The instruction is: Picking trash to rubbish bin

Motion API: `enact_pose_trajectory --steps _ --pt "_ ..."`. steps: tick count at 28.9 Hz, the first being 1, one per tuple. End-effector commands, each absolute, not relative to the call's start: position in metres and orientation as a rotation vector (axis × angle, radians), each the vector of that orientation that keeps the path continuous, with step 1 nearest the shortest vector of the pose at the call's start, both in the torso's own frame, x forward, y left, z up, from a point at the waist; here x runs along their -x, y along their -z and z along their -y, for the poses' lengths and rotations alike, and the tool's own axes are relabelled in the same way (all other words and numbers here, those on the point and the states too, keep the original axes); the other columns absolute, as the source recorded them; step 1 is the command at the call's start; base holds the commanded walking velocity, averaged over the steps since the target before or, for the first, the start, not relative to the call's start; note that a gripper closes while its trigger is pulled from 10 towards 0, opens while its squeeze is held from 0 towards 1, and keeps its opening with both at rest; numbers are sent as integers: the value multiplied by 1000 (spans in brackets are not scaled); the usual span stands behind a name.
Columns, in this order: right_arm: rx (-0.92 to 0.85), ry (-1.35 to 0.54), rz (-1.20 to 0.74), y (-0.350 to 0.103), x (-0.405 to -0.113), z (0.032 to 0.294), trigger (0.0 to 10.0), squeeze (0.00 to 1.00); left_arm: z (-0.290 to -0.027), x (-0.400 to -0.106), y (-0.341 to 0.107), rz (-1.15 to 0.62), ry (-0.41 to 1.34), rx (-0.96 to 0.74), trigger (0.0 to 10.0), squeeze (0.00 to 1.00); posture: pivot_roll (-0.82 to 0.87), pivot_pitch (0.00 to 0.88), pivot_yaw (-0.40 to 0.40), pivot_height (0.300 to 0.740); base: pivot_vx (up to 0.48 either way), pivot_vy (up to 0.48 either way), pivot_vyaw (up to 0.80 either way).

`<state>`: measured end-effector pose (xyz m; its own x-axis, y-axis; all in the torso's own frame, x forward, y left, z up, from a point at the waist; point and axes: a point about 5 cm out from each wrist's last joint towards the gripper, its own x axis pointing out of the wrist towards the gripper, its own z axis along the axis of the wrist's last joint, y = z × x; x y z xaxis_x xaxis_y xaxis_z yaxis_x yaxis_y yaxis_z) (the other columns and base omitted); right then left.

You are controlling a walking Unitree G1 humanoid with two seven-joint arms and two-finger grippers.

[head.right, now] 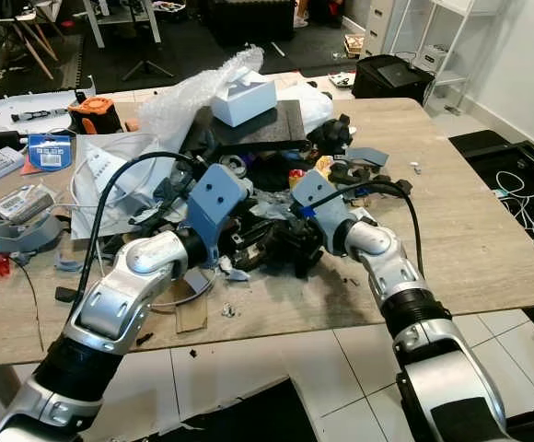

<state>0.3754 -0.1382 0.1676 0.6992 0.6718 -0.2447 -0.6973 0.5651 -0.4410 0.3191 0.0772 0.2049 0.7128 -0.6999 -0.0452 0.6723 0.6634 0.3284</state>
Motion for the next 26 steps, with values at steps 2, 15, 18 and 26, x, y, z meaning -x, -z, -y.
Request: enact_pose_trajectory --steps 2,15,18,26 --pt "566 -891 -200 -136 -364 142 10000 0 -75 -316 -203 98 794 -358 10000 0 114 98 -15 740 0 0 0" --pt "291 -622 -28 -178 -385 161 10000 0 -75 -319 -206 113 761 -356 10000 0 111 81 -20 740 0 0 0" --pt "263 -622 14 -188 -387 162 10000 0 -75 -320 -206 113 760 -355 10000 0 109 78 -15 740 0 0 0" --pt "155 -928 21 -205 -372 147 10000 0 -75 -321 -206 114 771 -354 10000 0 104 75 -12 740 0 0 0"
